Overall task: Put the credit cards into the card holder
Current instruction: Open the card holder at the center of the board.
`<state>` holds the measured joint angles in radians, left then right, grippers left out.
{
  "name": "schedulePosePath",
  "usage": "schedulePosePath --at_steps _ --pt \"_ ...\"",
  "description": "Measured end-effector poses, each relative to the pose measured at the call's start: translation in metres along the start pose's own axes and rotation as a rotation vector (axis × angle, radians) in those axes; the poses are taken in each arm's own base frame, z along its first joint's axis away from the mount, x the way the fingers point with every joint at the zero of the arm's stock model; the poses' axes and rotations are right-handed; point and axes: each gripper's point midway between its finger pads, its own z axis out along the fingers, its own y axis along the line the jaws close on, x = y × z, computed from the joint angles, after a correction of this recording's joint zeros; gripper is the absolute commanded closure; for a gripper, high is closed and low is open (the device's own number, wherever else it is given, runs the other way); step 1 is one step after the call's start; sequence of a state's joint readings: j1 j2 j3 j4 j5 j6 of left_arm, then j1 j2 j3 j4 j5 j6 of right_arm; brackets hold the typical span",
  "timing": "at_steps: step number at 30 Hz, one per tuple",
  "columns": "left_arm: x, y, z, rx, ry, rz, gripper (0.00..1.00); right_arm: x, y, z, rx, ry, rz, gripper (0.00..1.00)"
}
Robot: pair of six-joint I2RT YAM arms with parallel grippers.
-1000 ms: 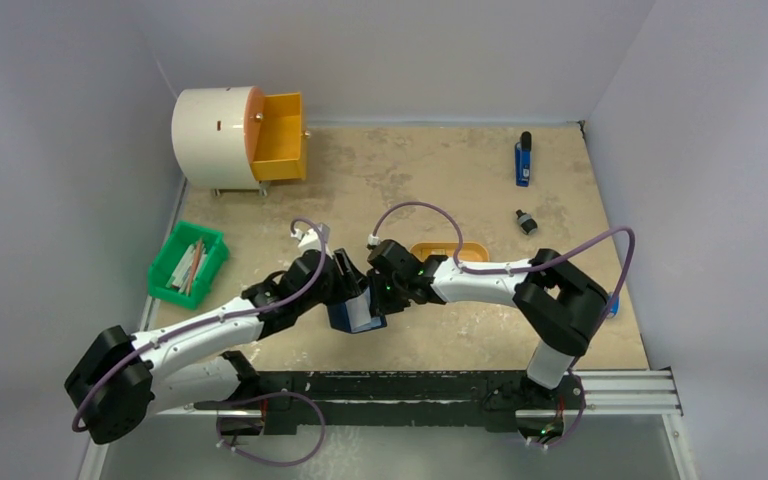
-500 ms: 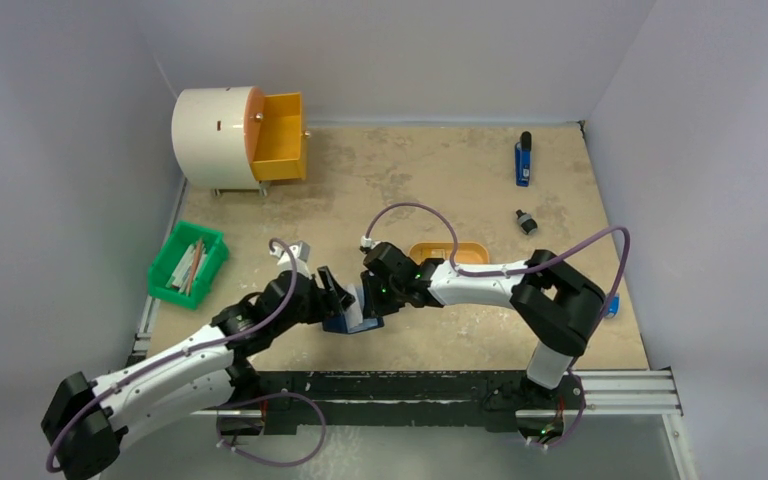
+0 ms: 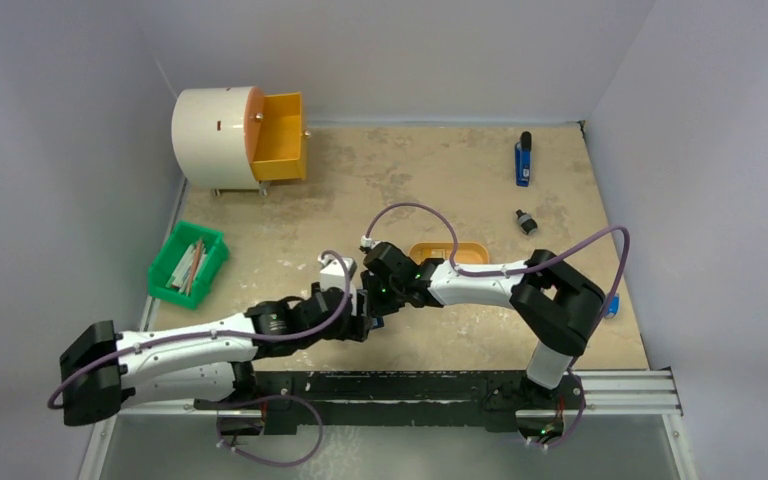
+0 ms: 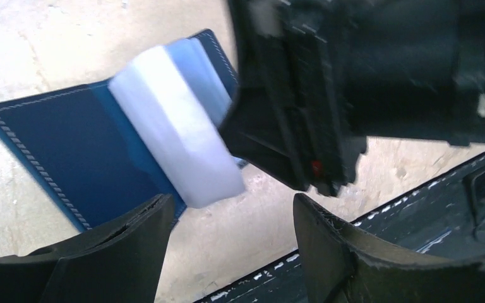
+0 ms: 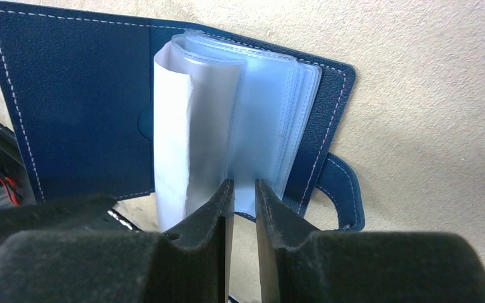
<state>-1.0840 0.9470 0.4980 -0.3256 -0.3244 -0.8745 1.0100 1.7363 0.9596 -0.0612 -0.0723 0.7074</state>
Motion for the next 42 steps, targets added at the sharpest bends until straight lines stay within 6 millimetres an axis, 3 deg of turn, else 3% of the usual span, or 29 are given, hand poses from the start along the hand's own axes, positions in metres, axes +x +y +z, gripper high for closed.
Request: schedulePosePath --at_steps 4,17,35,42 --pt "0.01 -0.011 0.004 -0.049 -0.006 0.114 0.31 0.0 0.0 0.0 -0.001 0.0 0.005 0.78" --pt "0.013 0.032 0.017 -0.303 -0.07 0.243 0.31 0.0 0.0 0.0 0.0 0.0 0.007 0.78" --pt "0.02 0.021 0.01 -0.267 -0.076 0.243 0.26 0.0 0.0 0.0 0.0 0.0 0.007 0.78" --pt "0.033 0.034 0.02 -0.361 -0.025 0.289 0.29 0.0 0.0 0.0 0.0 0.0 0.007 0.78"
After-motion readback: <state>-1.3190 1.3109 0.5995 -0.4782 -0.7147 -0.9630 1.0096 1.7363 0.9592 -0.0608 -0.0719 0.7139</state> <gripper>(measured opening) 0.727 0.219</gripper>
